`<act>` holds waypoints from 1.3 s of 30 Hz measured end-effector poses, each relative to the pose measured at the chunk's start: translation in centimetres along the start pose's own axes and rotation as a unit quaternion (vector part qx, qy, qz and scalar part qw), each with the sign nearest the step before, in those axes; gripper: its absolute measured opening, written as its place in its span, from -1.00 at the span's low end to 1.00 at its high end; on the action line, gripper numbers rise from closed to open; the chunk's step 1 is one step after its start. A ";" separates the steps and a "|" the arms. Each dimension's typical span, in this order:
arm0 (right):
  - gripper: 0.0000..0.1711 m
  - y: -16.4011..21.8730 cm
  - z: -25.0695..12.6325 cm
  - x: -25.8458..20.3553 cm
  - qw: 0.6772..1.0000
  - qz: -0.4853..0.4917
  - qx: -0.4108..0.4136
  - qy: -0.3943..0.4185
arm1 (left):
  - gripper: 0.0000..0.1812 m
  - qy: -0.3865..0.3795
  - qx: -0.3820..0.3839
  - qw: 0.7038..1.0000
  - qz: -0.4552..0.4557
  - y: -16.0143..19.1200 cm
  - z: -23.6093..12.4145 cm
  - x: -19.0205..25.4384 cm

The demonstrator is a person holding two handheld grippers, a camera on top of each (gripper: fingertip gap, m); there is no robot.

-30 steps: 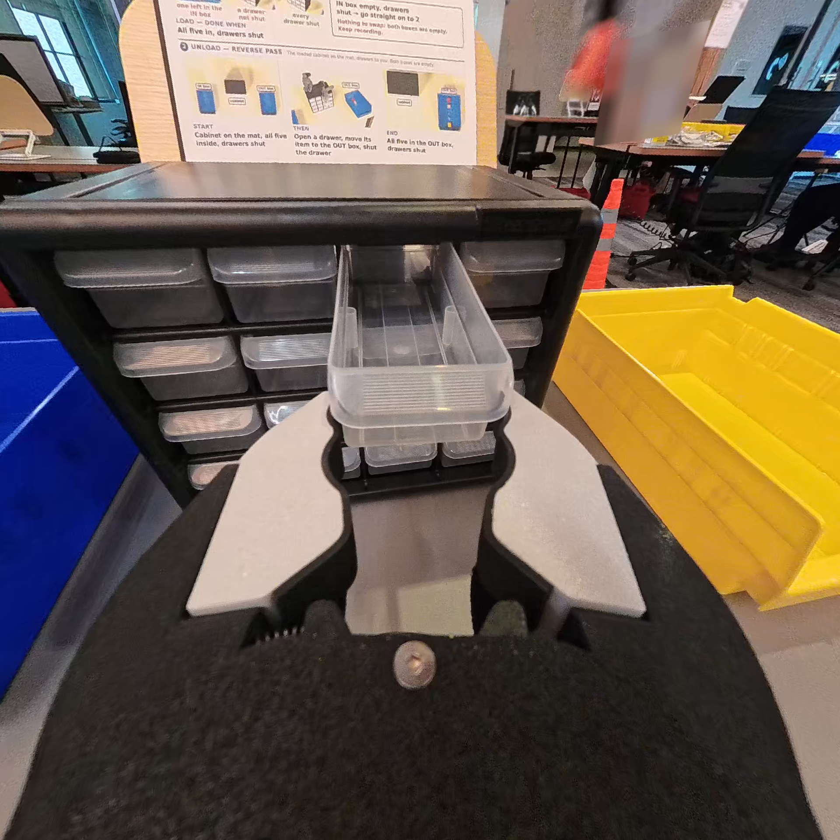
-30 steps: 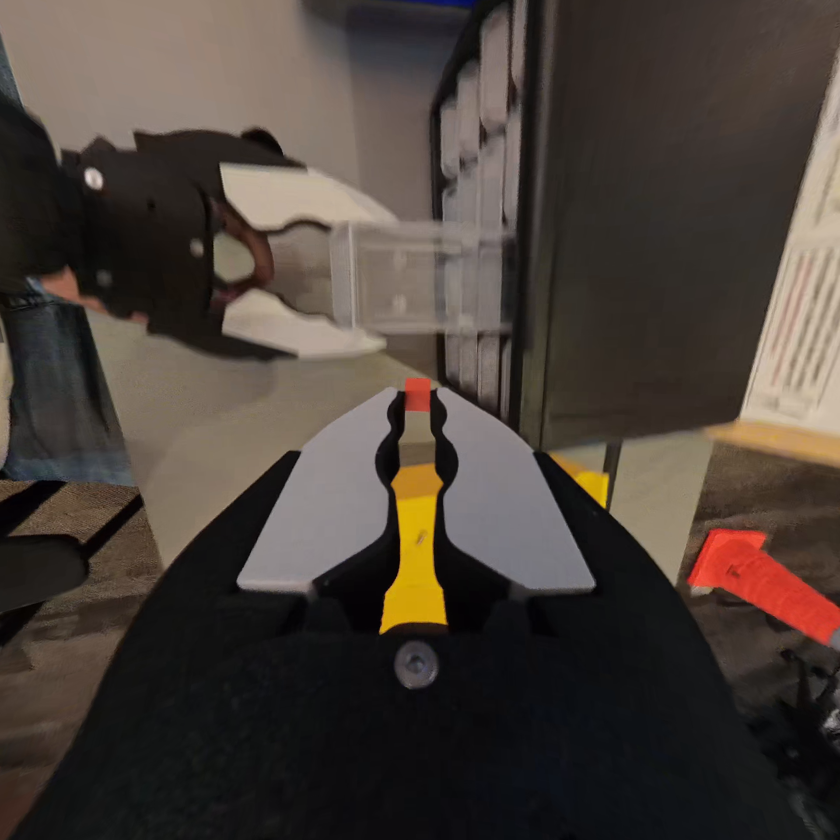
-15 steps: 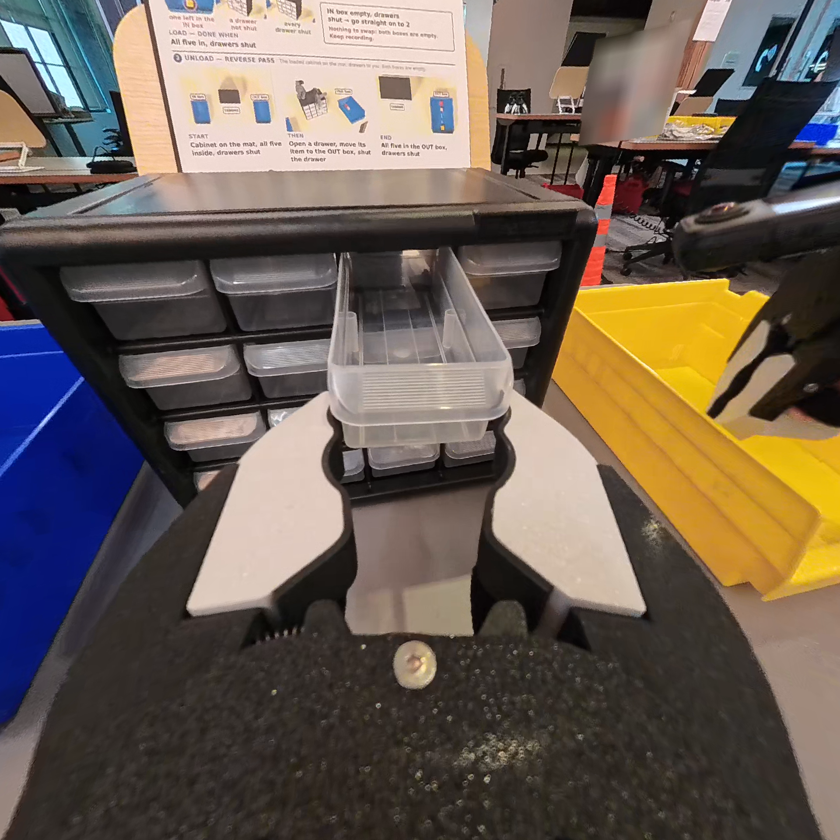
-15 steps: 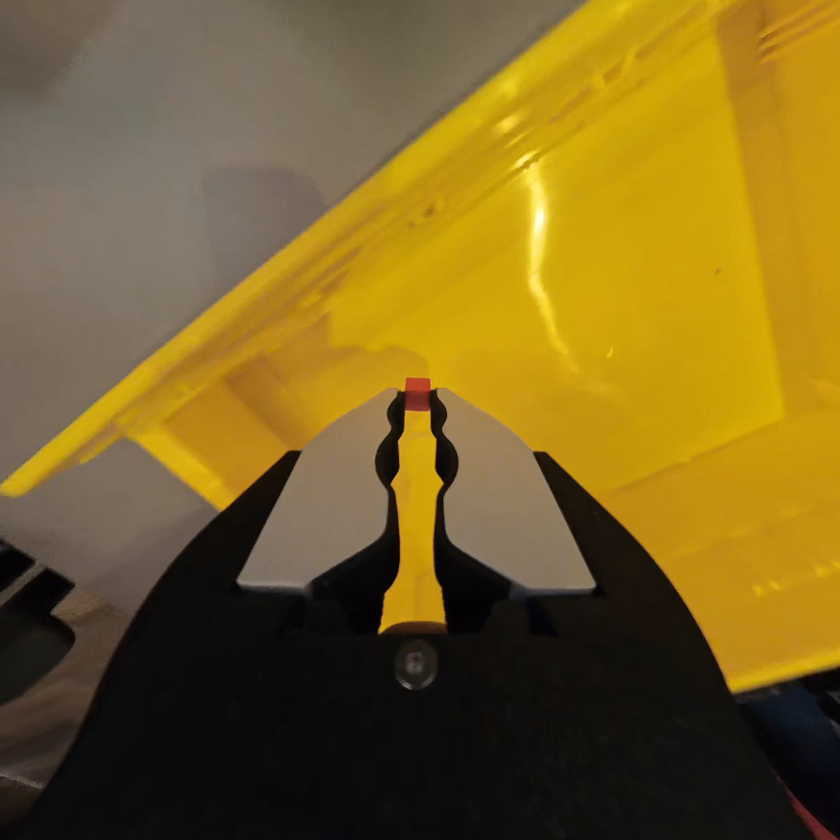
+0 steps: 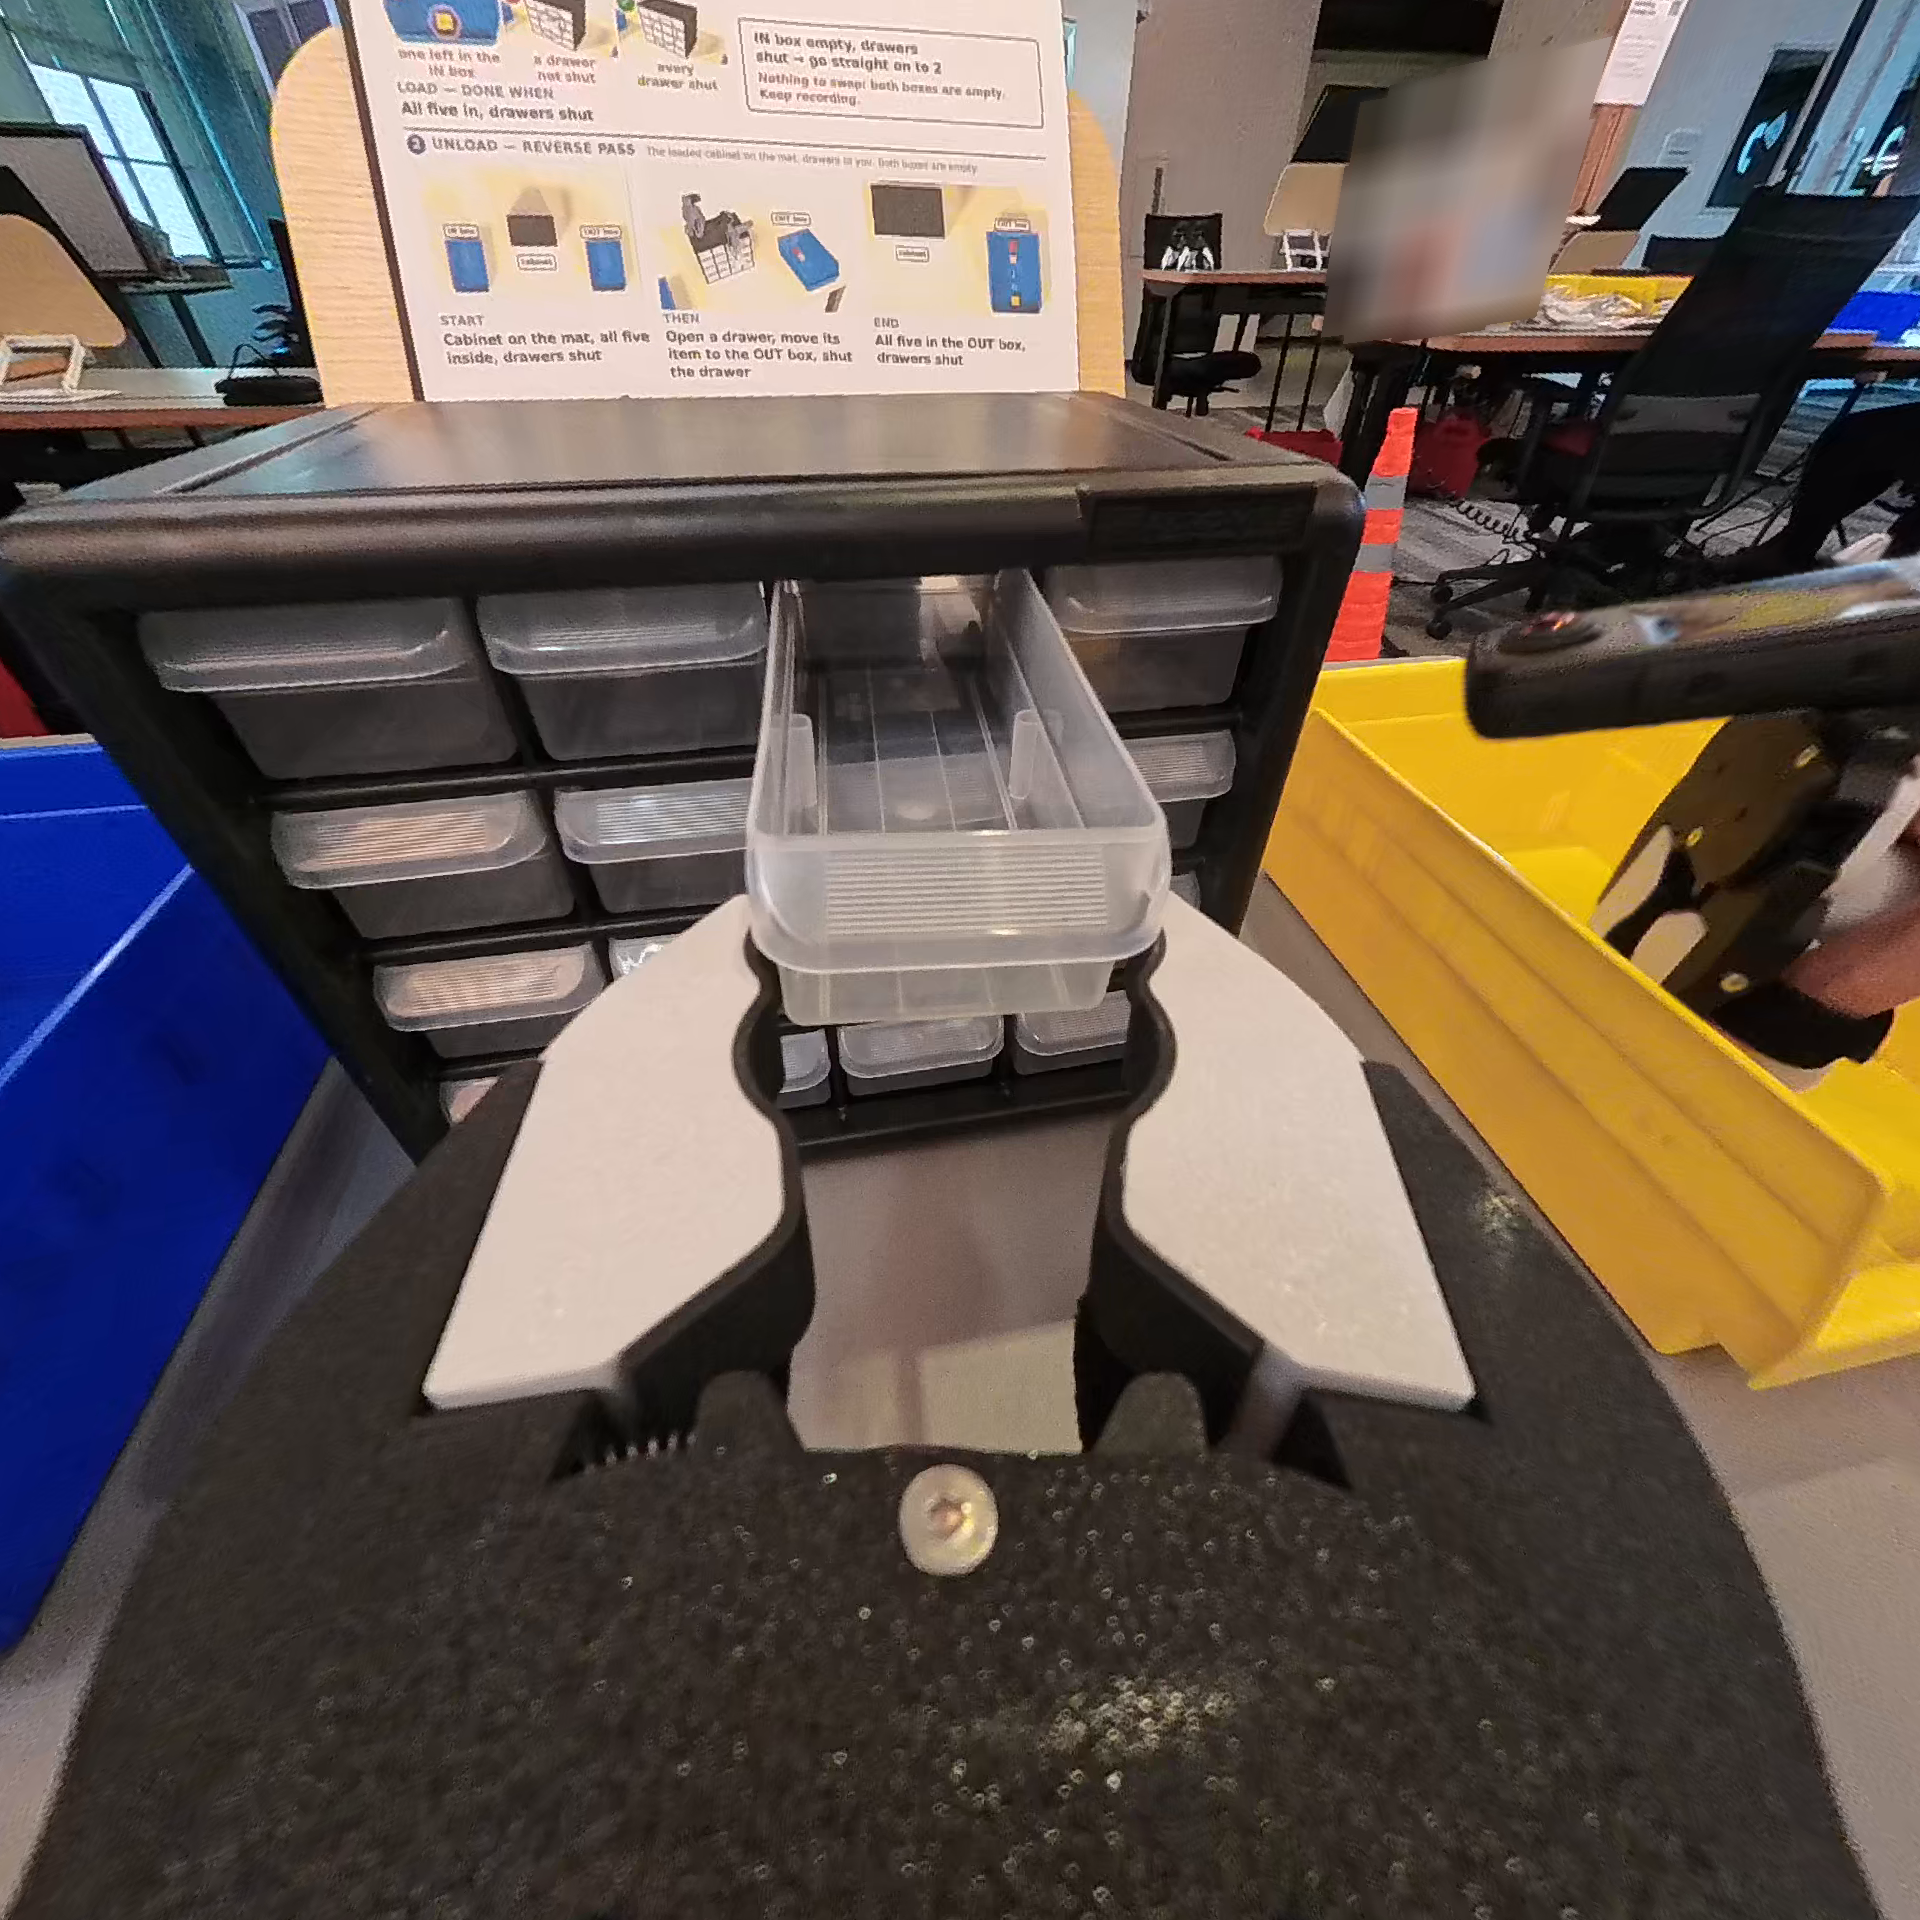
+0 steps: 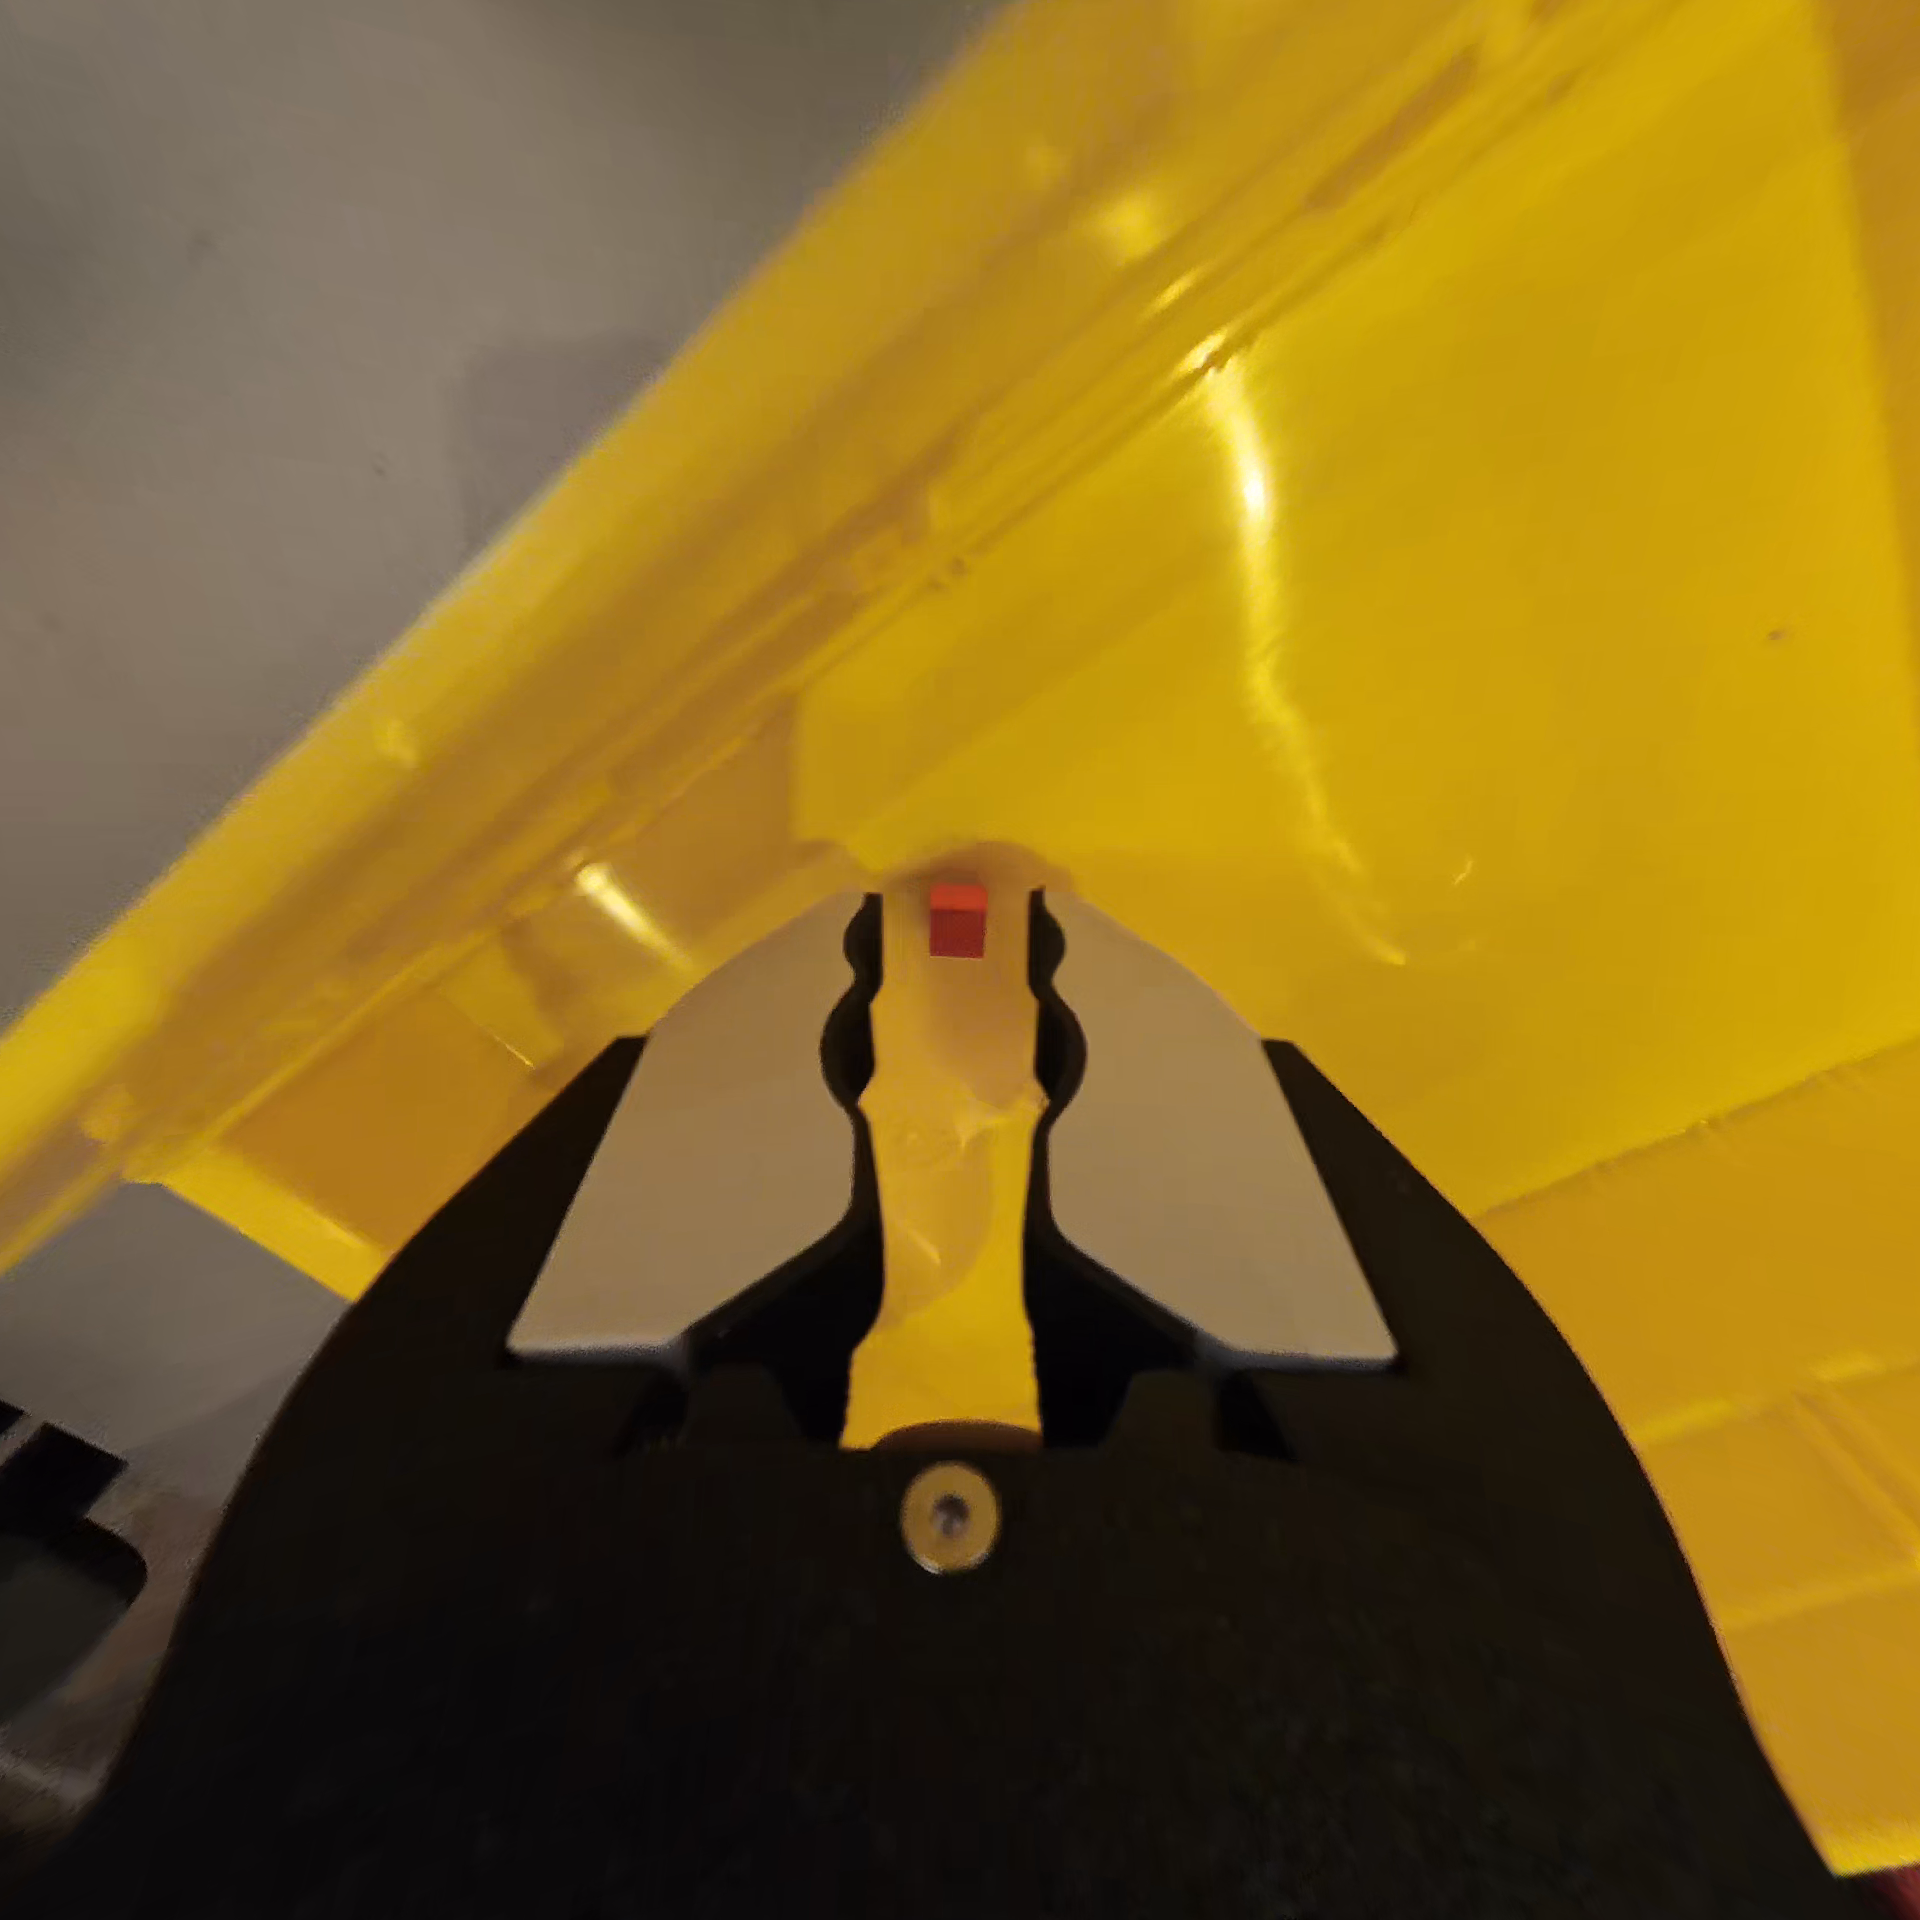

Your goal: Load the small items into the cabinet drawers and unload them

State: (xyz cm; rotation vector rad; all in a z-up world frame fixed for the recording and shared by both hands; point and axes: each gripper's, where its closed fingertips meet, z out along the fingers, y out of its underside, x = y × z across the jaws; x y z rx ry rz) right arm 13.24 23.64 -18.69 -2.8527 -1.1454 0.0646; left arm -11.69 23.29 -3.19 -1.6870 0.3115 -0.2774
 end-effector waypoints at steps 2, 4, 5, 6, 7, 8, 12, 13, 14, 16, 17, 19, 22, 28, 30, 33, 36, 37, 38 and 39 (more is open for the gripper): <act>-0.62 -0.6 -1.8 -0.1 0.999 0.014 0.043 0.011 | -0.30 -0.003 0.001 1.000 0.001 -0.1 0.2 0.0; -0.59 -1.1 -4.7 -0.1 0.992 0.027 0.109 0.054 | -0.30 -0.005 -0.001 1.000 -0.001 -0.3 0.7 -0.1; -0.59 -1.4 -6.6 -0.3 0.983 0.031 0.157 0.088 | -0.30 -0.005 -0.004 1.000 -0.003 -0.4 1.1 -0.1; -0.60 -1.6 -8.5 -0.4 0.967 0.042 0.217 0.130 | -0.30 -0.007 -0.007 1.000 -0.002 -0.5 1.7 -0.1; -0.63 -1.7 -10.3 -0.7 0.943 0.068 0.283 0.165 | -0.30 -0.010 -0.010 1.000 0.002 -0.7 2.5 -0.2; -0.64 -1.5 -11.6 -1.8 0.918 0.094 0.343 0.173 | -0.30 -0.013 -0.013 1.000 0.006 -0.8 3.4 -0.3; -0.65 -0.1 -12.8 -9.9 0.846 0.132 0.503 0.119 | -0.29 -0.024 -0.031 0.999 0.021 -1.0 6.3 -1.0; -0.65 0.3 -12.5 -11.9 0.833 0.133 0.526 0.109 | -0.24 -0.027 -0.036 0.999 0.024 -1.0 6.6 -1.2; -0.67 0.6 -12.1 -13.7 0.822 0.133 0.544 0.103 | -0.19 -0.027 -0.038 0.999 0.026 -0.9 6.5 -1.3; -0.71 0.7 -11.5 -16.7 0.789 0.129 0.593 0.096 | -0.25 -0.015 -0.028 0.999 0.019 -0.7 5.3 -1.2; -0.71 0.5 -10.7 -17.8 0.785 0.125 0.600 0.089 | -0.32 -0.008 -0.021 1.000 0.013 -0.6 4.6 -1.1; -0.71 -0.1 -8.9 -19.6 0.800 0.115 0.584 0.075 | -0.42 0.003 -0.005 1.000 0.002 -0.7 3.2 -0.8; -0.71 -1.0 -8.4 -20.7 0.799 0.091 0.589 0.077 | -0.69 0.000 0.013 1.000 -0.001 -1.4 2.6 -0.8; -0.73 -1.3 -7.7 -21.2 0.803 0.084 0.584 0.084 | -0.72 -0.006 -0.008 1.000 -0.011 -1.5 5.3 -0.9; -0.73 -1.4 -7.6 -21.6 0.803 0.077 0.585 0.082 | -0.72 -0.012 -0.009 1.000 -0.007 -1.6 6.3 -1.0; -0.73 -1.6 -7.4 -22.0 0.807 0.064 0.580 0.089 | -0.73 -0.012 -0.016 1.000 -0.014 -1.6 7.2 -0.9; -0.73 -1.6 -7.3 -22.1 0.810 0.054 0.576 0.095 | -0.73 -0.016 -0.016 1.000 -0.017 -1.6 7.1 -0.8; -0.72 -1.5 -7.3 -22.2 0.810 0.051 0.576 0.096 | -0.71 -0.014 -0.018 1.000 -0.016 -1.4 6.8 -0.7; -0.72 -1.5 -7.3 -22.2 0.811 0.050 0.576 0.095 | -0.67 -0.007 -0.020 1.000 -0.015 -1.2 6.4 -0.5; -0.72 -1.5 -7.3 -22.2 0.810 0.048 0.578 0.093 | -0.64 0.003 -0.023 1.000 -0.013 -0.8 5.8 -0.3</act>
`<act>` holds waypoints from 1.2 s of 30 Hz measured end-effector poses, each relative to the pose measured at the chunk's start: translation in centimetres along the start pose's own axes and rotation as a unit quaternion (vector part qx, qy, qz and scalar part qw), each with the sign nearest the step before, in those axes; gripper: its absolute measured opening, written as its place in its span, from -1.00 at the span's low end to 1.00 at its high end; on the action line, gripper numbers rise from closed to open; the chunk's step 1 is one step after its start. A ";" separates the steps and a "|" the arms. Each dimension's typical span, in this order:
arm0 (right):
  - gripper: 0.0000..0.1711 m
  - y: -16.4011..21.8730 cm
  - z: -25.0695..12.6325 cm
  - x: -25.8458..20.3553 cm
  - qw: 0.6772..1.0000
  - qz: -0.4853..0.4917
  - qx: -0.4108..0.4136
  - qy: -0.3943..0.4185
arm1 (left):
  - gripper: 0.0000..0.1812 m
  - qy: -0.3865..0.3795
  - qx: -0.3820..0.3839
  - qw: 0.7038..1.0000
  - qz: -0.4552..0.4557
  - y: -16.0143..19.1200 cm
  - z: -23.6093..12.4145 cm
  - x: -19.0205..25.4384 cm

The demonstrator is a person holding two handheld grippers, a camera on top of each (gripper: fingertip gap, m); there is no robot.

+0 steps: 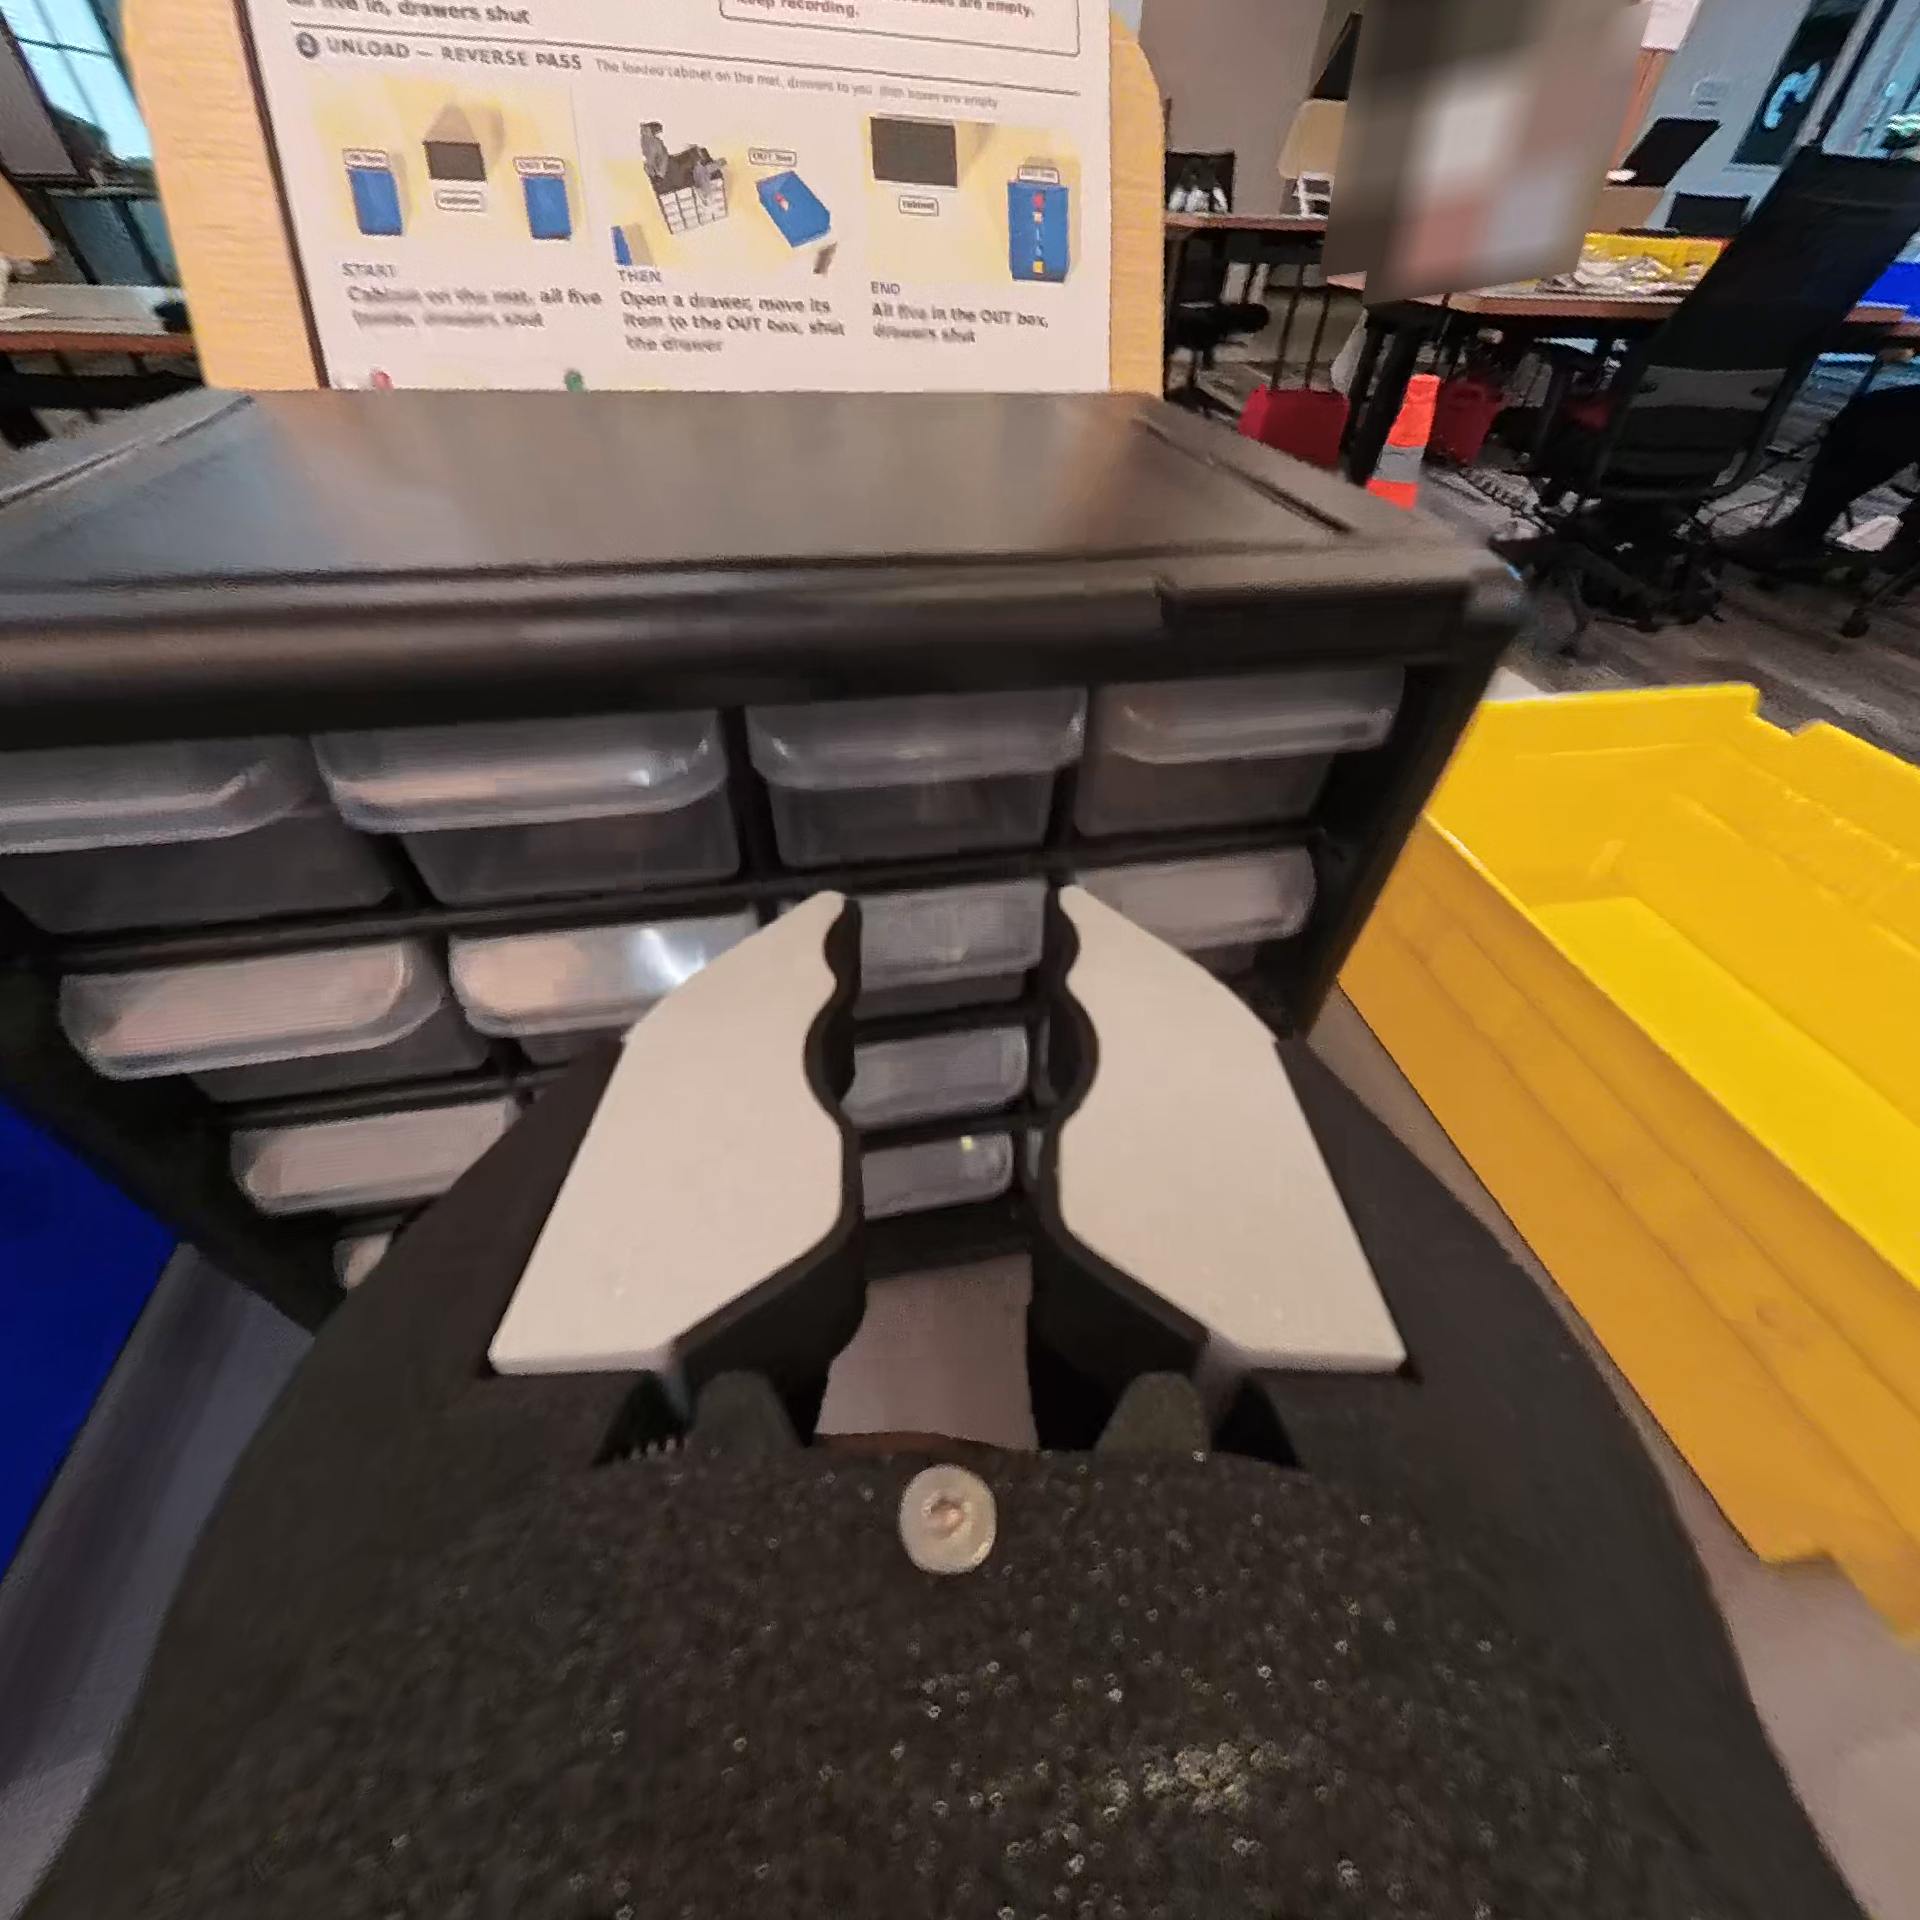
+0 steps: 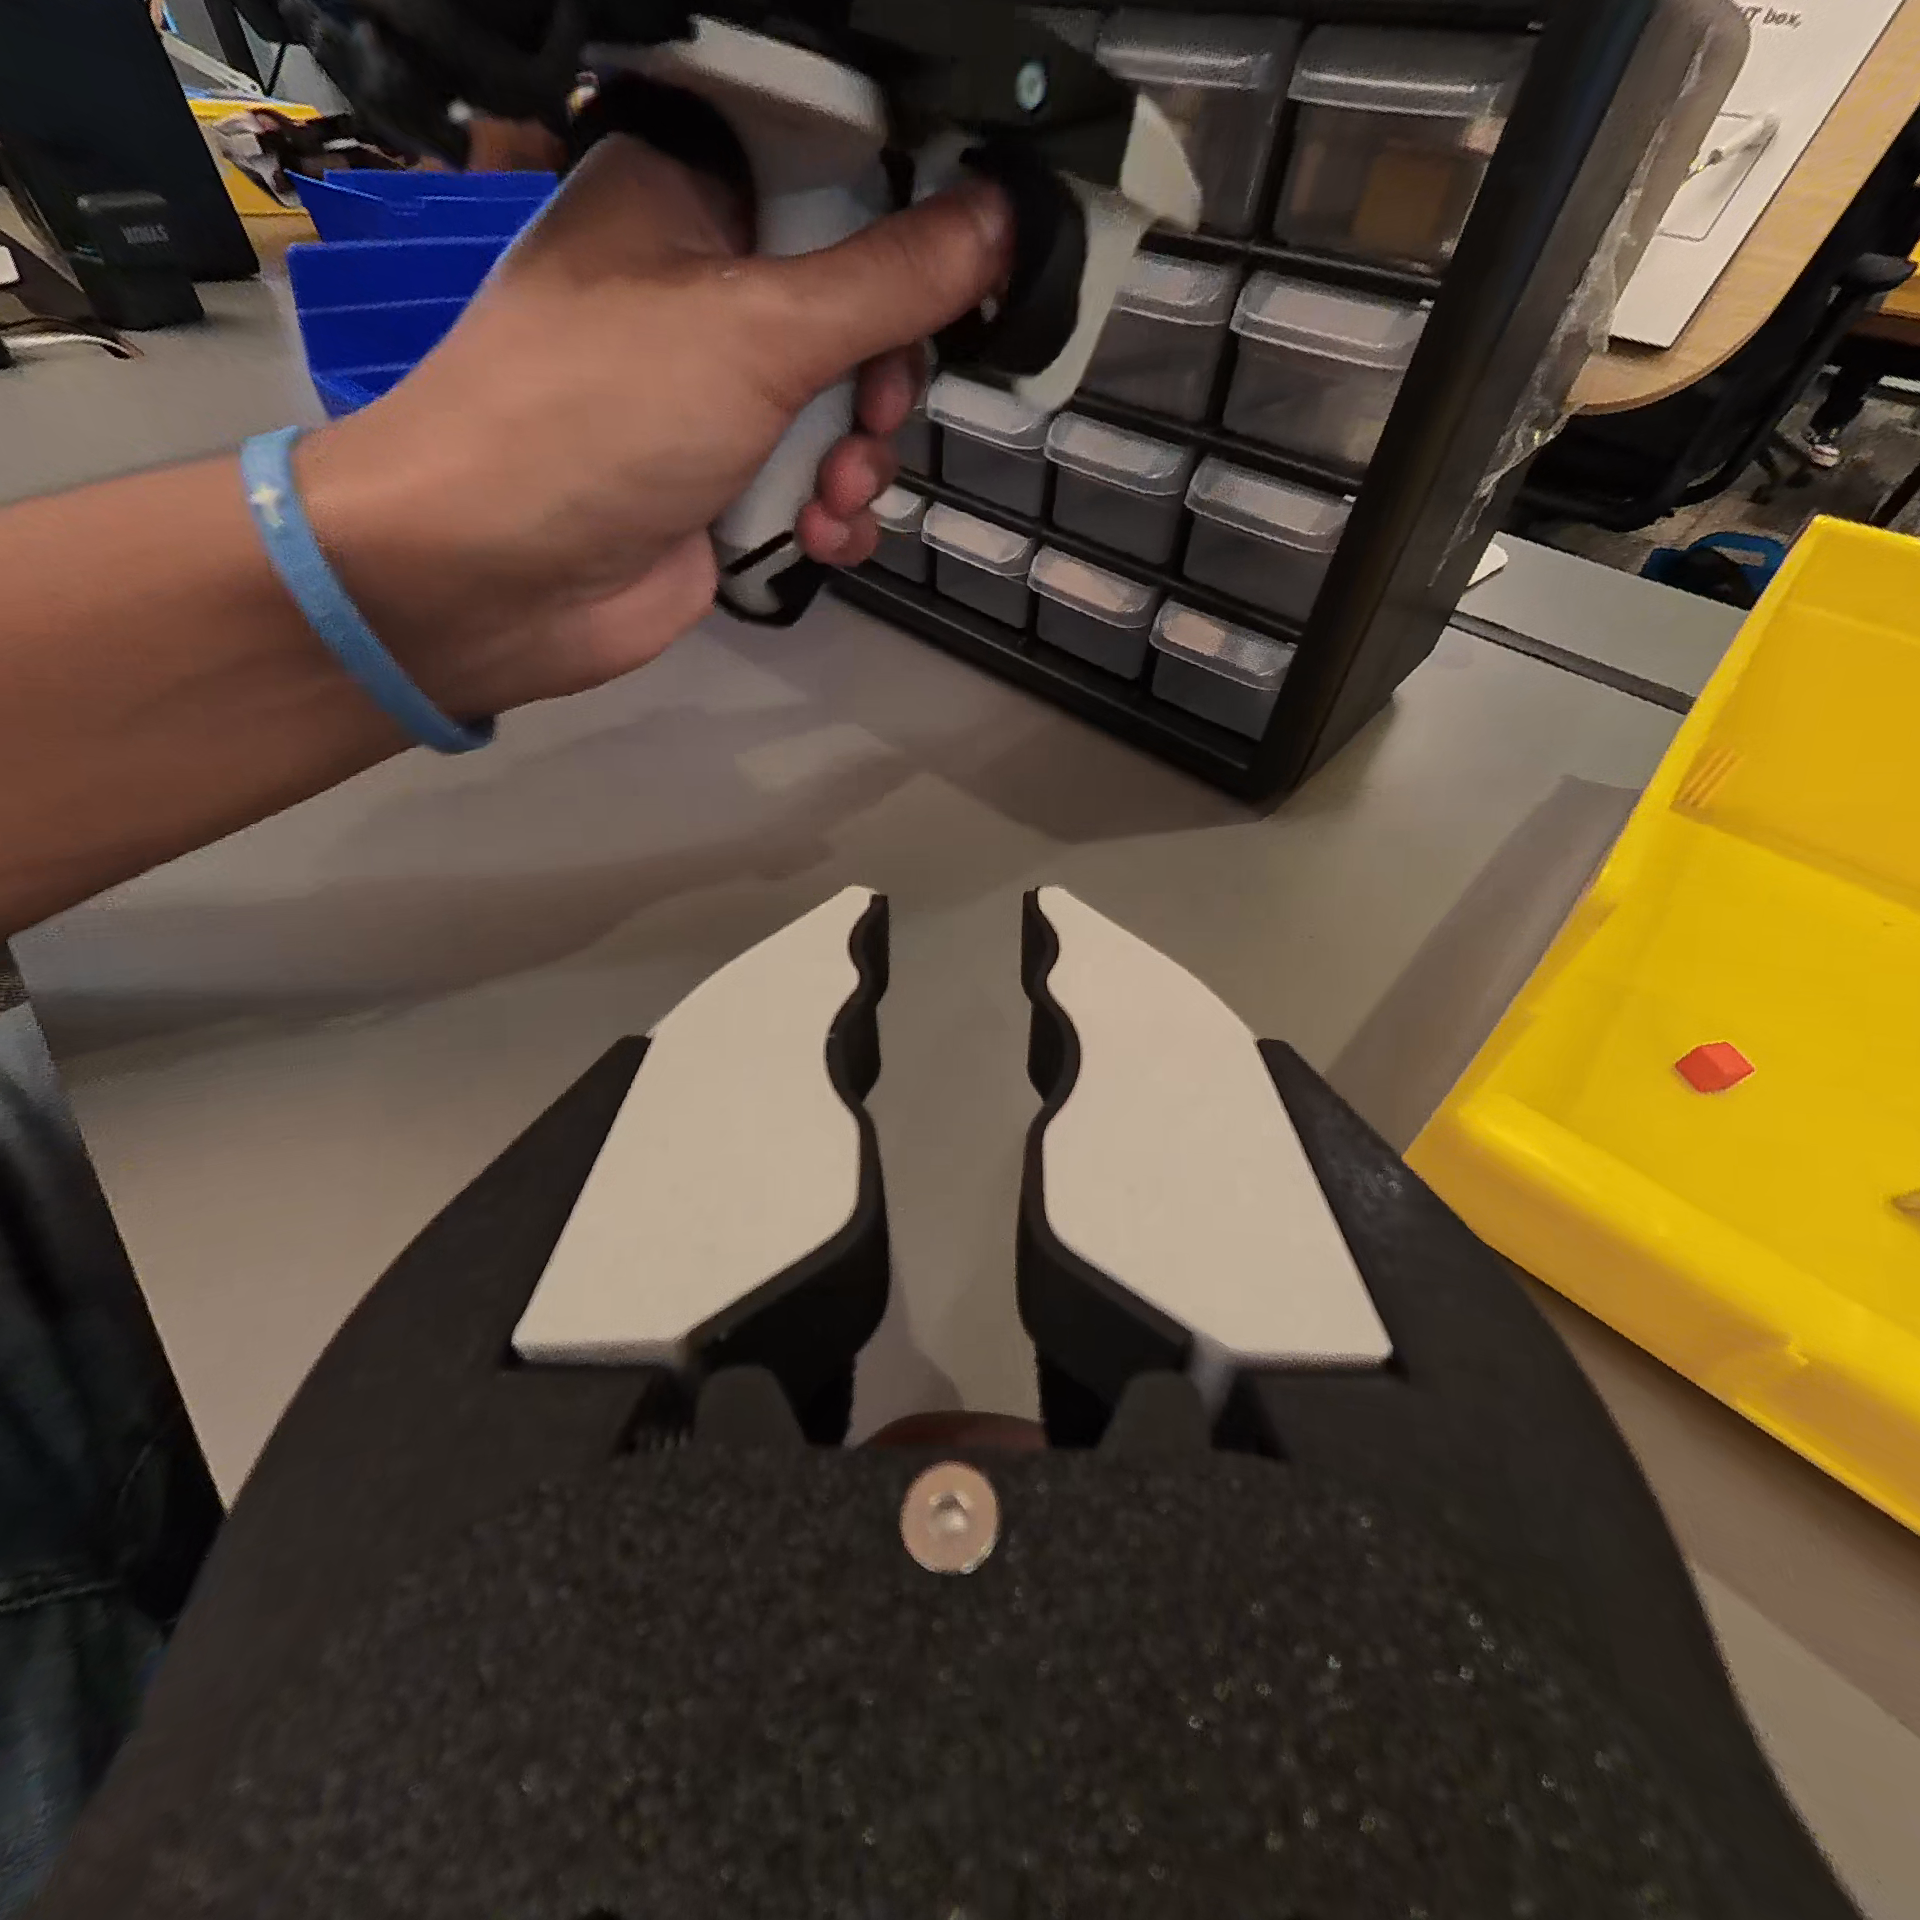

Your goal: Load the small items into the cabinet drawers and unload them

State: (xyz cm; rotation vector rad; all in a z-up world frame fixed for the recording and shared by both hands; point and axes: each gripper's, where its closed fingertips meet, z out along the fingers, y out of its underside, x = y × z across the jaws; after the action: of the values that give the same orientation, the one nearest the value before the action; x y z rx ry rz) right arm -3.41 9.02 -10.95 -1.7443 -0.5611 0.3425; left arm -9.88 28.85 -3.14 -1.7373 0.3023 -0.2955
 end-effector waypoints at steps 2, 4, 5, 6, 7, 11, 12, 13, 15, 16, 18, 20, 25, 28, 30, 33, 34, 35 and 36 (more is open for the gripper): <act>-0.71 -0.1 0.0 -0.1 1.000 0.001 0.002 -0.003 | -0.61 0.030 -0.019 0.999 0.007 1.5 -1.6 0.6; -0.71 -0.2 0.0 -0.1 1.000 0.005 0.007 -0.005 | -0.57 0.065 -0.045 0.997 0.025 3.6 -3.6 0.9; -0.71 -0.4 0.2 -0.3 1.000 0.014 0.013 -0.010 | -0.56 0.074 -0.054 0.995 0.037 4.6 -4.8 0.8; -0.71 -0.9 0.5 -0.4 0.999 0.031 0.023 -0.016 | -0.54 0.081 -0.065 0.993 0.054 5.6 -6.2 0.6; -0.71 -1.5 0.9 -0.7 0.998 0.048 0.037 -0.026 | -0.54 0.085 -0.070 0.992 0.067 6.6 -7.7 0.3; -0.63 -5.8 4.2 -0.4 0.989 0.112 0.090 -0.044 | -0.52 0.115 -0.070 0.984 0.118 10.1 -13.6 0.3; -0.63 -7.4 5.1 0.2 0.985 0.124 0.110 -0.040 | -0.52 0.115 -0.057 0.983 0.129 10.6 -14.8 0.0; -0.63 -9.0 6.0 0.9 0.980 0.141 0.133 -0.036 | -0.53 0.119 -0.048 0.982 0.138 10.9 -15.8 -0.1; -0.63 -12.1 7.6 2.6 0.963 0.199 0.175 -0.039 | -0.52 0.127 -0.036 0.980 0.149 10.6 -16.9 0.0; -0.61 -13.4 8.3 3.5 0.951 0.234 0.196 -0.040 | -0.52 0.131 -0.026 0.979 0.152 10.1 -17.1 0.1; -0.57 -14.8 9.8 5.6 0.930 0.287 0.228 -0.017 | -0.52 0.131 -0.008 0.979 0.157 9.7 -17.2 0.0; -0.55 -14.3 11.6 7.2 0.919 0.323 0.226 0.015 | -0.52 0.138 -0.005 0.977 0.160 10.1 -17.2 0.2; -0.52 -14.2 14.1 8.5 0.877 0.403 0.262 -0.010 | -0.52 0.133 0.024 0.968 0.210 9.9 -17.0 0.3; -0.53 -13.7 14.7 9.3 0.861 0.431 0.270 -0.009 | -0.53 0.132 0.026 0.966 0.219 10.0 -16.7 0.2; -0.57 -13.8 14.6 9.7 0.840 0.453 0.297 -0.027 | -0.53 0.136 0.020 0.968 0.211 10.2 -16.5 0.2; -0.72 -14.0 14.3 10.3 0.817 0.473 0.324 -0.058 | -0.53 0.144 0.008 0.970 0.194 10.6 -16.3 0.2; -0.78 -14.0 14.4 10.4 0.813 0.478 0.327 -0.065 | -0.53 0.146 0.004 0.971 0.189 10.7 -16.2 0.2; -0.83 -13.9 14.5 10.5 0.810 0.482 0.326 -0.070 | -0.53 0.148 0.001 0.971 0.186 10.8 -16.1 0.1; -0.83 -14.2 14.3 10.5 0.805 0.485 0.334 -0.079 | -0.53 0.148 -0.001 0.972 0.183 10.8 -16.1 0.0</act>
State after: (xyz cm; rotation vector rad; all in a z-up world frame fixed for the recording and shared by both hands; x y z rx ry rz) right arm -4.59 28.92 -0.08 -1.1661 0.3920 1.2489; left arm -16.05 12.16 -10.83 -1.5993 0.8292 -0.2827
